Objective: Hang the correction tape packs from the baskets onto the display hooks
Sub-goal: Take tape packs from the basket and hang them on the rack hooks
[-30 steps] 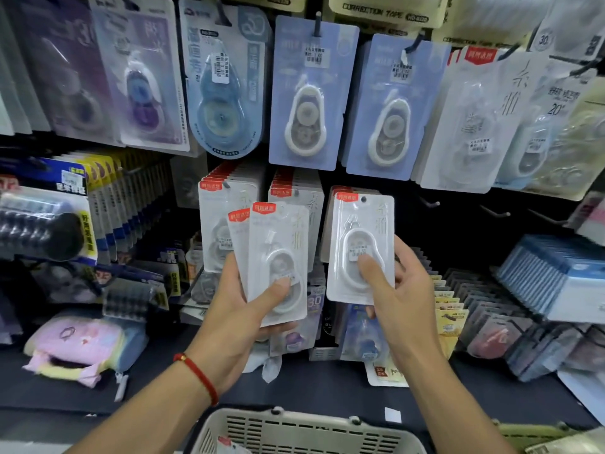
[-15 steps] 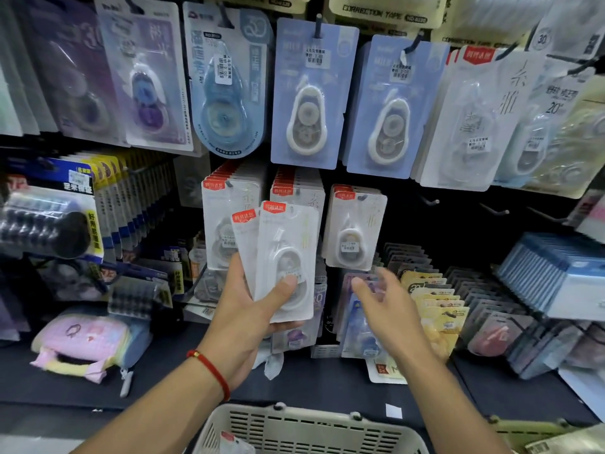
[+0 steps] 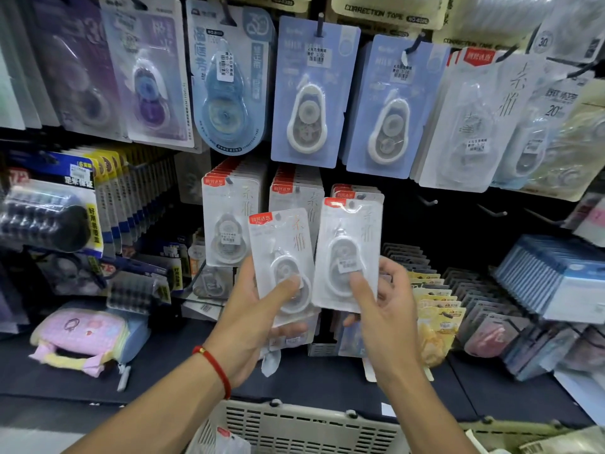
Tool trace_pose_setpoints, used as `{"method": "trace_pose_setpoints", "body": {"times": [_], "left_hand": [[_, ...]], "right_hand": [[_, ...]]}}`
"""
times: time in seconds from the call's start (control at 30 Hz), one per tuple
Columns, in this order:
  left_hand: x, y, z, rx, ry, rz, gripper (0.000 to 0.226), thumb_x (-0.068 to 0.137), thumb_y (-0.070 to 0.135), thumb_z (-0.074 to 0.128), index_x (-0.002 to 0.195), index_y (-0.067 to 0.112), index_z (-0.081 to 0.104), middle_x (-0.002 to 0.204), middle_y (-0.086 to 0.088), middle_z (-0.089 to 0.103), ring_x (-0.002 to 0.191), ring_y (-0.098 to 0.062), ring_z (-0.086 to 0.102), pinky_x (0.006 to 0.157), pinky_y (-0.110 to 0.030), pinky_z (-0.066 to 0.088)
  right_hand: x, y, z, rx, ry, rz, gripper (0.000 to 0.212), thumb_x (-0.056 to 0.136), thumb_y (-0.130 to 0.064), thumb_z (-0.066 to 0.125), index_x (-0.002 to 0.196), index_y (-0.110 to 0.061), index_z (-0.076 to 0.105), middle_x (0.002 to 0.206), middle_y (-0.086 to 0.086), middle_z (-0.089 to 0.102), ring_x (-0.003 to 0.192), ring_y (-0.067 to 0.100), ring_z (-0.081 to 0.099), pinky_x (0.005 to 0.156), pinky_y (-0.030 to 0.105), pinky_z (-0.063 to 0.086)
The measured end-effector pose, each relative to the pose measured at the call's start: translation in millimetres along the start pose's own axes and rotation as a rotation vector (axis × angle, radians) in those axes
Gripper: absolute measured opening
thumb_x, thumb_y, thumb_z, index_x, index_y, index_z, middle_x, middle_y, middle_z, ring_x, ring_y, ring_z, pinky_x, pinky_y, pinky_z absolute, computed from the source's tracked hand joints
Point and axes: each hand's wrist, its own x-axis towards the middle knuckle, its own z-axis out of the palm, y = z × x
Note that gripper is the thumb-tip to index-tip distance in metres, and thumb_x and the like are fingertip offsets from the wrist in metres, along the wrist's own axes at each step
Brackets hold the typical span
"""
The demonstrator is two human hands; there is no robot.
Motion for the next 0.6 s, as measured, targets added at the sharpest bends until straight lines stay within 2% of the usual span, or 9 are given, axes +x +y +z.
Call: {"method": "trace_pose_setpoints", "body": {"times": [0.07,0.13,0.2,0.37,0.5,0.6], "left_hand": [[2.9,-2.4,-2.9,-0.008,0.034,-0.007,0.051,0.100,0.008,0.068,0.137,0.042,0.057,0.129,0.002,0.074,0.113,-0.029,0.074,0.081,-0.062,0.063],[5.1,-4.0,-5.0,0.017,0.058,0.000,0.051,0.101,0.005,0.065,0.136,0.041,0.059,0.125,0.004,0.075,0.109,-0.025,0.076,0.073,-0.050,0.065],[6.8,-5.2,-6.3,0.037,0.075,0.010,0.050,0.101,0.005,0.065,0.135,0.041,0.060,0.123,0.005,0.076,0.106,-0.024,0.077,0.069,-0.043,0.064],[9.6,-6.4,-5.9,0.053,0.120,0.012,0.047,0.099,0.003,0.064,0.130,0.038,0.063,0.119,0.006,0.077,0.105,-0.027,0.077,0.067,-0.041,0.064],[10.0,-5.8,-4.6,0.092,0.144,0.048,0.047,0.097,0.000,0.063,0.129,0.035,0.064,0.114,0.007,0.078,0.102,-0.024,0.078,0.067,-0.041,0.065],[7.7,-5.2,-3.0,0.131,0.153,0.076,0.047,0.098,-0.004,0.062,0.128,0.032,0.064,0.114,0.008,0.077,0.099,-0.021,0.078,0.068,-0.041,0.066]], "right_hand": [[4.4,-2.1,-4.9,-0.007,0.039,-0.022,0.030,0.103,-0.026,0.067,0.129,-0.030,0.052,0.110,-0.008,0.077,0.060,0.017,0.067,0.047,0.030,0.054],[9.3,-3.2,-8.5,-0.014,0.056,-0.021,0.028,0.104,-0.030,0.066,0.128,-0.031,0.052,0.111,-0.008,0.077,0.049,0.018,0.061,0.044,0.033,0.052],[13.6,-3.5,-10.5,-0.021,0.052,-0.022,0.026,0.104,-0.030,0.066,0.126,-0.033,0.052,0.111,-0.009,0.077,0.054,0.019,0.066,0.048,0.038,0.055],[18.3,-2.1,-11.9,-0.020,0.043,-0.051,0.030,0.102,-0.034,0.069,0.129,-0.031,0.056,0.109,-0.008,0.079,0.061,0.023,0.072,0.055,0.044,0.060],[21.9,1.0,-13.3,-0.037,0.100,-0.038,0.054,0.088,-0.056,0.073,0.134,-0.031,0.058,0.110,-0.011,0.080,0.088,0.017,0.080,0.078,0.047,0.063],[26.0,8.6,-15.4,-0.063,0.057,0.114,0.067,0.093,-0.053,0.073,0.148,-0.027,0.045,0.116,-0.012,0.075,0.098,0.016,0.079,0.086,0.039,0.064]]}}
